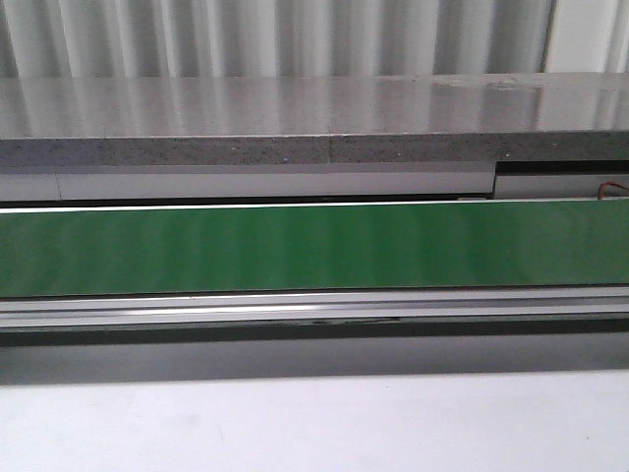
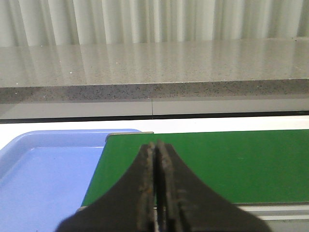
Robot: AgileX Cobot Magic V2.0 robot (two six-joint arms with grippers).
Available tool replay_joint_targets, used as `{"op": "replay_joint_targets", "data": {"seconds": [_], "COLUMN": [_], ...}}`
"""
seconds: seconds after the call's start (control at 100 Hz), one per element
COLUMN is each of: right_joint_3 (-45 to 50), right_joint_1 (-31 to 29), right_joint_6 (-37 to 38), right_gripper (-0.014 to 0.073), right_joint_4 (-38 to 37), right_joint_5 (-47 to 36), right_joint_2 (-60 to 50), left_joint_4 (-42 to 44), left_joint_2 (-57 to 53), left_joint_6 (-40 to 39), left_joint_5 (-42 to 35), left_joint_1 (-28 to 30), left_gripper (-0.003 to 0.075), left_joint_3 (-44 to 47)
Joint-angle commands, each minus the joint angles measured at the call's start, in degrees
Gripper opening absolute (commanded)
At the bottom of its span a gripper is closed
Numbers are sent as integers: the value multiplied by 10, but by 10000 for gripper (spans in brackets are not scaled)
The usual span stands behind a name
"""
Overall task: Move button from right to left
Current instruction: 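Move the right gripper over the yellow button in the green tray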
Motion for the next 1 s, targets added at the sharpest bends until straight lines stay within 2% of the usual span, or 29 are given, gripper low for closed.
{"op": "replay_joint_targets", "data": {"seconds": [0.0, 0.6, 0.81, 0.9, 0.99], "right_joint_3": [-10, -10, -17, -41, -84], "right_joint_1": [1, 1, 0, 0, 0], "right_joint_6": [-3, -3, -3, -3, -3], "right_gripper": [-68, -68, -68, -68, -68], "right_joint_4": [1, 1, 0, 0, -1], "right_joint_5": [-45, -45, -70, -50, 9], "right_joint_2": [-8, -8, -8, -8, -8], "left_joint_4": [0, 0, 0, 0, 0], "left_joint_2": [-21, -21, -21, -21, -21], "left_joint_6": [-7, -7, -7, -7, -7], "left_joint_5": [-49, -49, -49, -49, -49], "left_joint_1": [-4, -4, -4, -4, -4], "left_gripper": [-20, -20, -20, -20, -20], "left_joint_3": [14, 14, 14, 14, 14]}}
